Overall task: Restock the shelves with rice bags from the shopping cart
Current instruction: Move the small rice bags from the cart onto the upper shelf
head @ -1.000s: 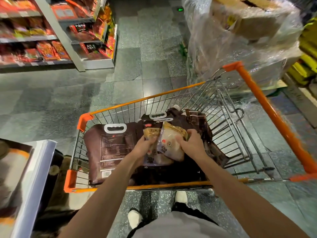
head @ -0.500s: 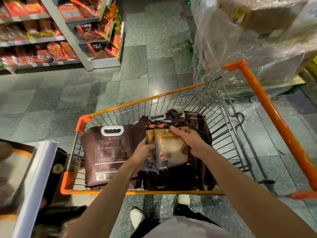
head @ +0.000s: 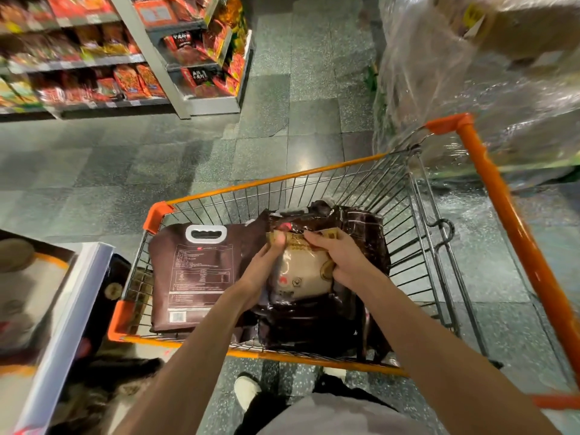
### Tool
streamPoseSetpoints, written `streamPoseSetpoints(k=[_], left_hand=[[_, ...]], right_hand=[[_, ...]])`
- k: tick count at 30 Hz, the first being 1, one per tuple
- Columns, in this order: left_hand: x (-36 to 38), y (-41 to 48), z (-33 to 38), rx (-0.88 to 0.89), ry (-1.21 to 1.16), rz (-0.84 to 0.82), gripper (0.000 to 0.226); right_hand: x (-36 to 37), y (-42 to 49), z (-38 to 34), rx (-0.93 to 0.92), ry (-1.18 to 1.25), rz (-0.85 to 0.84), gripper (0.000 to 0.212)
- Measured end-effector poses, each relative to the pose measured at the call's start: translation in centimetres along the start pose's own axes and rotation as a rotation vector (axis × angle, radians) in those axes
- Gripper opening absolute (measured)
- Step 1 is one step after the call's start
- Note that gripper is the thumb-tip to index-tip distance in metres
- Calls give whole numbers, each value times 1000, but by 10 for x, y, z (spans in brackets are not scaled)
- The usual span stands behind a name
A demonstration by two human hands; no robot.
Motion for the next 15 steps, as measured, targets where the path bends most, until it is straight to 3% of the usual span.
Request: streamPoseSetpoints(k=[3,7,9,11,15], left_hand=[[2,6,-3,-8,72,92,84],[-1,14,-16,21,77,181,36],[-6,16,-18,36,127,248,21],[-7,21,-18,41,140,282,24],[-4,33,-20,44,162,291,34]], right_hand=[[7,8,-6,-86,-92,132,16],[-17,17,-13,-160,-318,205,23],[-50,13,-19,-221,-558,384,39],[-84,14,-14,-187,-715,536,56],[-109,32,5,-109,-909,562,84]])
Point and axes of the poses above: each hand's wrist, its own y-axis towards the middle knuckle, its own x-axis out of the palm, z = x × y, the point moved 6 cm from there along y, towards the middle knuckle, and after that the axes turned 11 degrees about x, right-handed, at the moved point
